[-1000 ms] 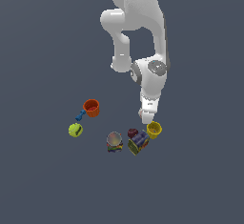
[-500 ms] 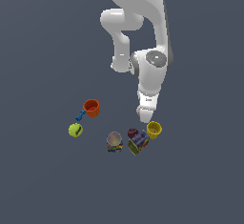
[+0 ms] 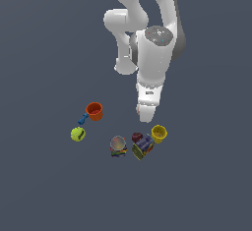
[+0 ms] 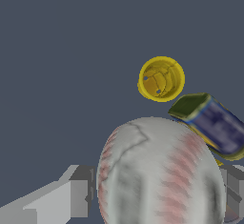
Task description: Pick up a designated object from a clutter of objects.
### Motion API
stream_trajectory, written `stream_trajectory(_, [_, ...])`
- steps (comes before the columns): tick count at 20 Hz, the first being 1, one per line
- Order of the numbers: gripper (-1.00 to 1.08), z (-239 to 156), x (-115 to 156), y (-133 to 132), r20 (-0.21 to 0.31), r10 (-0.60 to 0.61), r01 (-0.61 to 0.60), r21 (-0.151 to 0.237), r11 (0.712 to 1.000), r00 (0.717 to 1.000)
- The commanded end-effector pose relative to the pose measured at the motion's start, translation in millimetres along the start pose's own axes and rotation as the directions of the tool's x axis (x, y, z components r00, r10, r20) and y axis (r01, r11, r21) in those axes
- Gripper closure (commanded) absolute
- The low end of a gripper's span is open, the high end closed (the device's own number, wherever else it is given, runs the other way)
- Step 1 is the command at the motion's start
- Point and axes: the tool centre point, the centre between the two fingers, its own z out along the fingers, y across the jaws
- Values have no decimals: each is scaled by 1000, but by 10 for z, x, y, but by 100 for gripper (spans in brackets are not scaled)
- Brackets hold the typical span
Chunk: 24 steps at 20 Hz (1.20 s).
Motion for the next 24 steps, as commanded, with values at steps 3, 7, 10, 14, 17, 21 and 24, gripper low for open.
stream_trajectory(3, [108, -436, -124, 182, -1, -1, 1, -1, 1000, 1000])
stream_trajectory(7, [108, -812, -235, 350, 0, 0, 0, -1, 1000, 1000])
stream_trajectory(10, [108, -1070, -312, 470, 1, 0, 0, -1, 1000, 1000])
stream_trajectory(14, [108, -1344, -392, 603, 2, 1, -1, -1, 1000, 1000])
stream_trajectory(17, [108, -1499, -437, 682, 2, 1, -1, -1, 1000, 1000])
stream_trajectory(21, [108, -1641, -477, 758, 3, 2, -2, -1, 1000, 1000])
stream_trajectory(24, [108, -1704, -494, 794, 4, 2, -2, -1, 1000, 1000])
